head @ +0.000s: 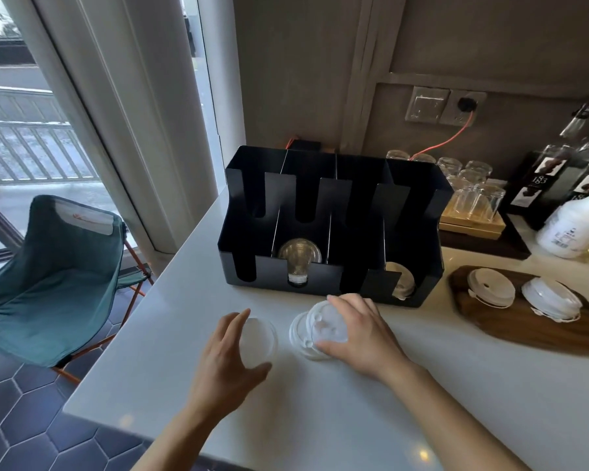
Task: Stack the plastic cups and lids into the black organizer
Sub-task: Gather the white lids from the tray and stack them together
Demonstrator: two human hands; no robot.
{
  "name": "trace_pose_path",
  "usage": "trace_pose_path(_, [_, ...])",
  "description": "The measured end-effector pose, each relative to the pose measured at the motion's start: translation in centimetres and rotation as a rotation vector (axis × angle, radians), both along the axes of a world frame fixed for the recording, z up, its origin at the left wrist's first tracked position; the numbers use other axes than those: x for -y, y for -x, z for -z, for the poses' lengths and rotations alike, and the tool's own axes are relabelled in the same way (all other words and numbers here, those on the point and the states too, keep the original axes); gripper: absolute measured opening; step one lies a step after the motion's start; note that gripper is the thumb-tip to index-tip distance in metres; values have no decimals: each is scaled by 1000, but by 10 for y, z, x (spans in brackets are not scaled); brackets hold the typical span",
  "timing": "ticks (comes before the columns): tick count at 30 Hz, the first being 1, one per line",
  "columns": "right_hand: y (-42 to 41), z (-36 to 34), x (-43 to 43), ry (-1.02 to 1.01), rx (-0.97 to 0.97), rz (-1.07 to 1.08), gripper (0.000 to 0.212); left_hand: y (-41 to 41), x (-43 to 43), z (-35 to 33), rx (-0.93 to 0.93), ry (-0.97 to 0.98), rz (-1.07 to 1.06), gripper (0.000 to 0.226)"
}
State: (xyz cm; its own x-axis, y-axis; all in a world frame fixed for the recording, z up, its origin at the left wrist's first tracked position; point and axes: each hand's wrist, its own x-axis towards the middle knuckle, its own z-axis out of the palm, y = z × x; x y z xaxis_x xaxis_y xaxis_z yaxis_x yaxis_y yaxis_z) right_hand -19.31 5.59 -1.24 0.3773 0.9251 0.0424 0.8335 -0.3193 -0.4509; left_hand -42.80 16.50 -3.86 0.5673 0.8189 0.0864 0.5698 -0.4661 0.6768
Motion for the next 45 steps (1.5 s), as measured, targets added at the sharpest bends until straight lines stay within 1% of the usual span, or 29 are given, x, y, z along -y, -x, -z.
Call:
trace_pose_path(4, [14,5,-25,61,-43,-32,86,2,0,-2,76,42,-49,92])
trace_pose_path(7, [19,12,-30,148,-19,-45,84,4,1,-2,136,126,-89,87])
trace_pose_path(9, [19,15,-28,170,-8,-49,88,4,0,-2,152,190,-114,86])
trace_pose_path(12, [17,18,-23,177,7,-82,97,5,-2,-2,163,250,-144,87])
trace_pose_path(15, [14,21,-15,151,29,-79,94,4,-4,-2,214,307,-137,91])
trace_pose_path(19, [12,20,-12,140,42,-59,89,3,-6,-1,251,323,-63,92])
trace_pose_path(21, [13,14,-10,78,-25,-28,88,1,-7,-1,263,362,-42,91])
trace_pose_path(24, [20,-13,-6,-43,-214,-36,86,-5,-4,-5,282,448,20,90])
trace_pose_path(27, [28,-43,-4,-49,-331,-127,85,-14,3,-17,289,527,94,93])
trace_pose_path(29, [32,-50,-7,-42,-376,-141,84,-22,8,-29,335,549,157,84])
trace_pose_path(31, [34,-51,-7,-31,-399,-116,83,-27,13,-39,409,587,214,73])
trace_pose_path(33, [34,-46,-4,-29,-408,-87,82,-28,15,-44,487,678,227,75])
trace_pose_path(36, [31,-40,3,-34,-416,-80,84,-23,11,-42,646,940,134,88])
trace_pose_path(38, [30,-39,7,-50,-425,-77,84,-21,10,-41,749,1084,130,85])
trace_pose_path(39, [30,-40,8,-60,-425,-78,85,-21,11,-40,778,1126,128,84])
trace_pose_path(41, [29,-41,9,-73,-410,-78,86,-23,15,-39,805,1160,126,82])
trace_pose_path(45, [33,-42,10,-119,-405,-71,90,-28,24,-46,787,1090,161,70])
